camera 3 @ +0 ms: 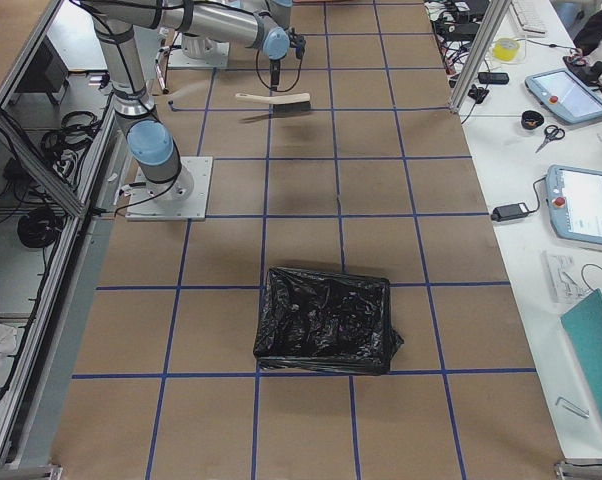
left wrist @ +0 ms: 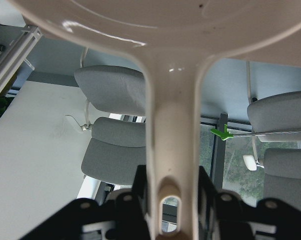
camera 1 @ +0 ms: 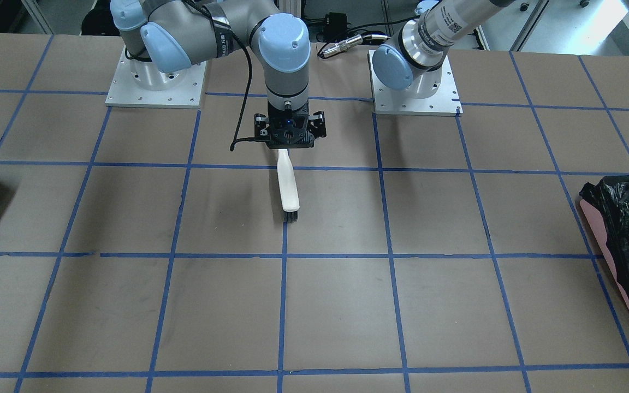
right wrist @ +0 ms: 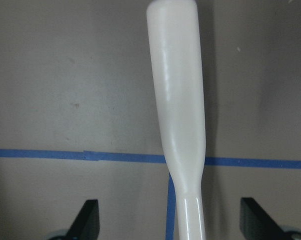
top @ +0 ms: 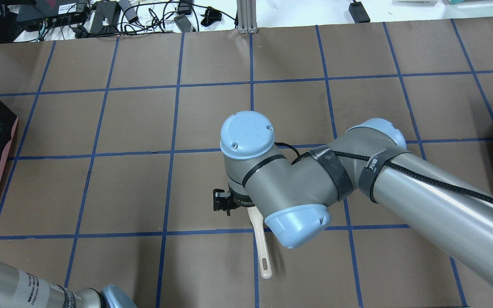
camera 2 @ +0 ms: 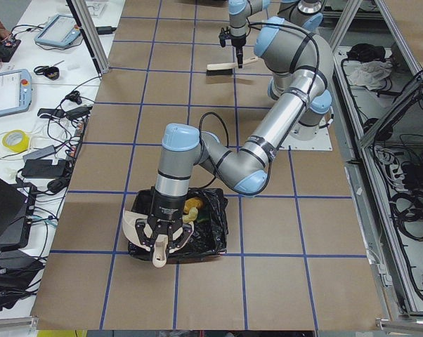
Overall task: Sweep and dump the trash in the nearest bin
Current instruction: 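Lower the brush onto the table and open the right gripper, then return the dustpan to table center with the left gripper while the right rises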
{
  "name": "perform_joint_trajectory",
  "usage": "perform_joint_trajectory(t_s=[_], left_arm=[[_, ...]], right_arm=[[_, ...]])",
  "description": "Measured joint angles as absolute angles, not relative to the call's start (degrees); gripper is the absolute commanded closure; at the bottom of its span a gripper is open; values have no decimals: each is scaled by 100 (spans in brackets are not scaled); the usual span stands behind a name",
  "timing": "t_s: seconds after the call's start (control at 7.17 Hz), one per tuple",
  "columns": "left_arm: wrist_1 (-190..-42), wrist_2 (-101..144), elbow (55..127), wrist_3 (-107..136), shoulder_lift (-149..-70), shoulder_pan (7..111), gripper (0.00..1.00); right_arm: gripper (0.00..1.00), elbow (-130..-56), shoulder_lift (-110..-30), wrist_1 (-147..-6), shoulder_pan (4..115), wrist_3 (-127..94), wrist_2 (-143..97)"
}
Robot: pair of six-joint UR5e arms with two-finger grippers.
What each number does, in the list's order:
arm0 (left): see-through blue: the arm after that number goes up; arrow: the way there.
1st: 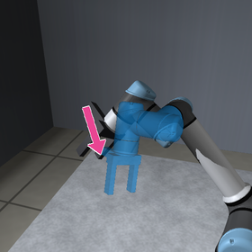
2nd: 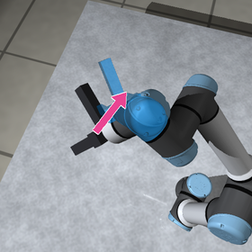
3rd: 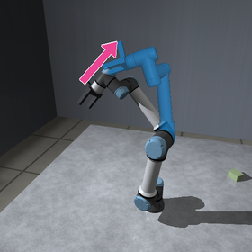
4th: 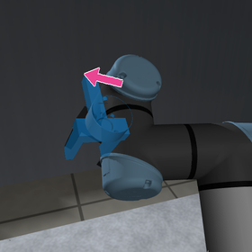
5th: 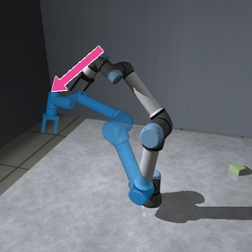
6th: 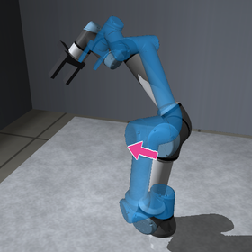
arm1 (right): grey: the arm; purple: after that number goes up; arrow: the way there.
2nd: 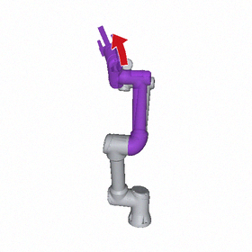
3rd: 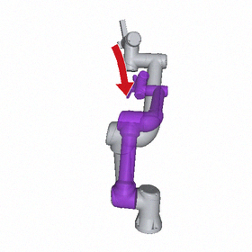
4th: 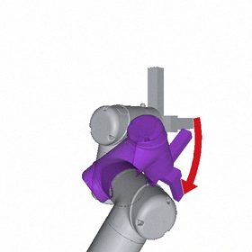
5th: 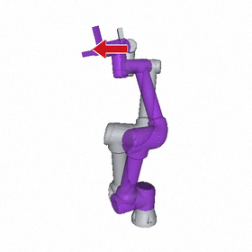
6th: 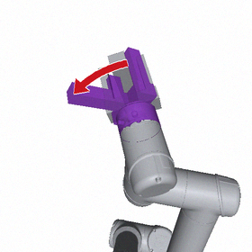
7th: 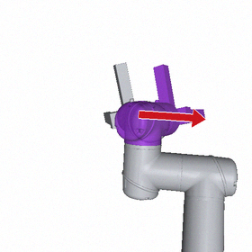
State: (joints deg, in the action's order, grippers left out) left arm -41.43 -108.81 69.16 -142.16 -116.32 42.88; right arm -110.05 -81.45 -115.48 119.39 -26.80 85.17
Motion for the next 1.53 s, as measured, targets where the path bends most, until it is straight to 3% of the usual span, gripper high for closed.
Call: perform_joint_trajectory(t_s=[0.56,0.98,1.53], left_arm=[[-6069,-10567,6983,-12355,-11040,4880,100],[-6830,-10279,7547,-9683,-10952,5884,100],[-7092,-9733,8155,-5706,-10940,7470,100]], right_arm=[[0,-9998,-8323,-10462,10539,-1091,8929],[0,-8994,-8386,-9784,9887,-892,9403],[0,-8832,-8715,-9162,9298,-740,8801]])
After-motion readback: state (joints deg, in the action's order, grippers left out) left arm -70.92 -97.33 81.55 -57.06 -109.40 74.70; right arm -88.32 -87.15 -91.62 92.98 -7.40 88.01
